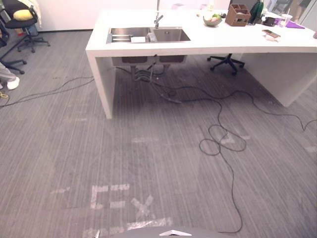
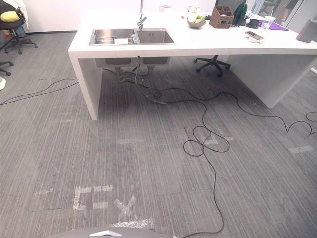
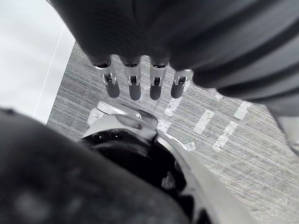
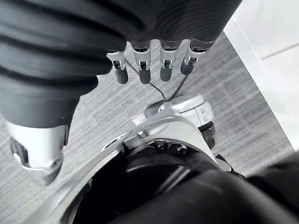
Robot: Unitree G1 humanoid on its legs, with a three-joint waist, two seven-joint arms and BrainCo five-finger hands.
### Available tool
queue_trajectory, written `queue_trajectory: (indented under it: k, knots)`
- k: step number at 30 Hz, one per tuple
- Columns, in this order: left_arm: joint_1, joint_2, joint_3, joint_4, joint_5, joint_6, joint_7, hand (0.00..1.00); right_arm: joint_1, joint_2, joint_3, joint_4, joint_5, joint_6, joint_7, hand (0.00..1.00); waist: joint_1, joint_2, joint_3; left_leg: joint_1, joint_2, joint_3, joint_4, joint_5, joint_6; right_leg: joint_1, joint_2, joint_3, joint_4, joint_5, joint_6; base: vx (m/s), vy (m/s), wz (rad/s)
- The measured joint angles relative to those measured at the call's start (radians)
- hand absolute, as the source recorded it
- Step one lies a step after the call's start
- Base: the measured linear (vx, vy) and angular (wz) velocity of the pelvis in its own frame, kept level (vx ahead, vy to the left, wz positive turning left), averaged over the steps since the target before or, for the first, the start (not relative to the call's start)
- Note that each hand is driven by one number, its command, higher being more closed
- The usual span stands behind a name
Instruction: Walk over to the sink, pick up the cup, carry it to the dishwasher, place the cup inside the dishwasher, then close the dishwasher door
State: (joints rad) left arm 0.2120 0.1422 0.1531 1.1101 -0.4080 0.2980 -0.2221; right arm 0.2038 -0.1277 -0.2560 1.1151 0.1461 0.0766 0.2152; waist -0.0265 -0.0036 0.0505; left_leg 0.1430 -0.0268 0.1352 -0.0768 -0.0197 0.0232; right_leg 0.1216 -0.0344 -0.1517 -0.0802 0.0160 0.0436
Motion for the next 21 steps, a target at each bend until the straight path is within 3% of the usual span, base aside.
queue_trajectory:
  k: [2,4,9,21]
  knots:
    - [-0.002,-0.003,0.0,-0.001,0.004,-0.023,0.0,0.0,-0.031,0.002,0.002,-0.005,-0.062,-0.045,-0.009,0.0,0.0,0.001,0.006,0.0,-0.001,-0.002,0.0,0.003,-0.001,0.001,-0.001,-0.002,0.0,0.0,0.0,-0.06,-0.025,0.02]
    - [-0.002,-0.003,-0.001,-0.002,0.022,-0.041,0.0,0.0,-0.046,0.002,0.007,-0.012,-0.065,-0.051,-0.005,0.0,0.001,0.001,0.008,0.0,-0.001,-0.01,-0.002,0.007,0.0,0.001,-0.001,-0.015,0.0,0.0,0.0,-0.09,-0.033,0.15]
    - [-0.002,-0.012,-0.002,-0.024,0.06,-0.087,0.02,0.0,-0.06,-0.003,0.02,-0.038,-0.052,-0.023,0.03,0.0,0.009,-0.003,0.016,-0.002,-0.002,-0.024,-0.008,0.018,0.001,0.003,-0.002,-0.03,0.002,-0.006,0.0,-0.08,-0.03,0.1]
    - [-0.002,-0.016,0.003,-0.022,0.098,-0.114,0.065,0.0,-0.071,-0.009,0.046,-0.035,-0.014,-0.028,0.066,0.0,0.002,-0.01,0.018,-0.003,-0.009,-0.043,-0.009,0.019,0.003,0.016,-0.011,-0.06,-0.004,-0.006,0.0,-0.02,-0.012,0.05]
